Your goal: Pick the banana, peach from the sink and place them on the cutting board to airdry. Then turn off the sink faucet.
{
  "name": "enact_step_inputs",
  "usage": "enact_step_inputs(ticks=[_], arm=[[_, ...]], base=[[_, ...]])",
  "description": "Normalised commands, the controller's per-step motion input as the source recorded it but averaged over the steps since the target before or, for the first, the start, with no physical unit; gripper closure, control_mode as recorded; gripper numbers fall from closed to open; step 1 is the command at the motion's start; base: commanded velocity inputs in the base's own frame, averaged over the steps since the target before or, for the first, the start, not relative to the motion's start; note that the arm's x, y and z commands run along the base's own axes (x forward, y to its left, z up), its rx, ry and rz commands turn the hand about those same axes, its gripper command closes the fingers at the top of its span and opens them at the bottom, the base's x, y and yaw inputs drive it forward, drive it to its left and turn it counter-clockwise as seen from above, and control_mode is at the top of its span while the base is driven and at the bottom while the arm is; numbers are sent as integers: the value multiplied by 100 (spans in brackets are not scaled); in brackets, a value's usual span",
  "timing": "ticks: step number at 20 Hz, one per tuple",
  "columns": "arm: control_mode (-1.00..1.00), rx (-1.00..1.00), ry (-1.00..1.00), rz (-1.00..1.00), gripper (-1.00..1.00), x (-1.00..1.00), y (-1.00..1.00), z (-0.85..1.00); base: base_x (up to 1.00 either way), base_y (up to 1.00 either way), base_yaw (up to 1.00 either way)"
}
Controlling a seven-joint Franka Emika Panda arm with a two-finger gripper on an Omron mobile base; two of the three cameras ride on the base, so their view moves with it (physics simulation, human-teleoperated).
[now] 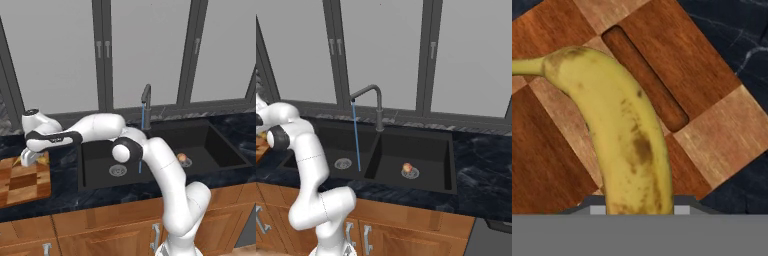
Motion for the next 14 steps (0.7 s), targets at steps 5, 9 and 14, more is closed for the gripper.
enact_step_inputs(ticks=[5, 9, 14], arm=[[-100, 0, 0, 0, 100, 7, 8, -15], [-100, 0, 0, 0, 100, 6, 7, -14], [-100, 0, 0, 0, 100, 3, 5, -13]], base=[[0, 0, 0], [0, 0, 0], [0, 0, 0]])
